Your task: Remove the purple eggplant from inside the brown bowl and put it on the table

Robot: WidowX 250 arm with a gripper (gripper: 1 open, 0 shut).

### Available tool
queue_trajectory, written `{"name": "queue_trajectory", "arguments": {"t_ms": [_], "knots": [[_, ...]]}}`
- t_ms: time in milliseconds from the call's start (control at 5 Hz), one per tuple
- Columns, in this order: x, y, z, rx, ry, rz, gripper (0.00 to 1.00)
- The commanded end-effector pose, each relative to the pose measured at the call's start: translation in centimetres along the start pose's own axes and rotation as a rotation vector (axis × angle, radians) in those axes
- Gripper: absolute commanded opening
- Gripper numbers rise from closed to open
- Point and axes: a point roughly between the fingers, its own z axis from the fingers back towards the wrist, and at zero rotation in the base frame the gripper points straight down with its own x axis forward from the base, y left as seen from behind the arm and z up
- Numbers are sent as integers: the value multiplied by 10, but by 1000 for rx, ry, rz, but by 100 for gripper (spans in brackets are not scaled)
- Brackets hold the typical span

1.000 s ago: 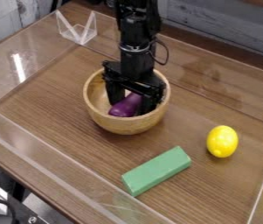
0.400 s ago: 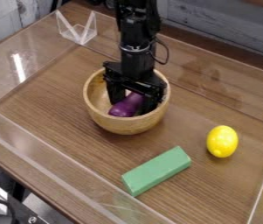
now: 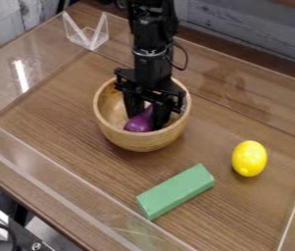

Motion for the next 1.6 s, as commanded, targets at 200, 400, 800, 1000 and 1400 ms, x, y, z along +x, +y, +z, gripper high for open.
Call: {"name": "queue_trajectory", "arguments": {"t_ms": [200, 400, 800, 1000, 1400], "knots": [[7, 6, 40, -12, -104, 20, 0], [6, 8, 46, -19, -111, 27, 0], [6, 10, 51, -26, -112, 41, 0], [6, 10, 51, -27, -110, 47, 0], [7, 12, 54, -29, -107, 57, 0]]}}
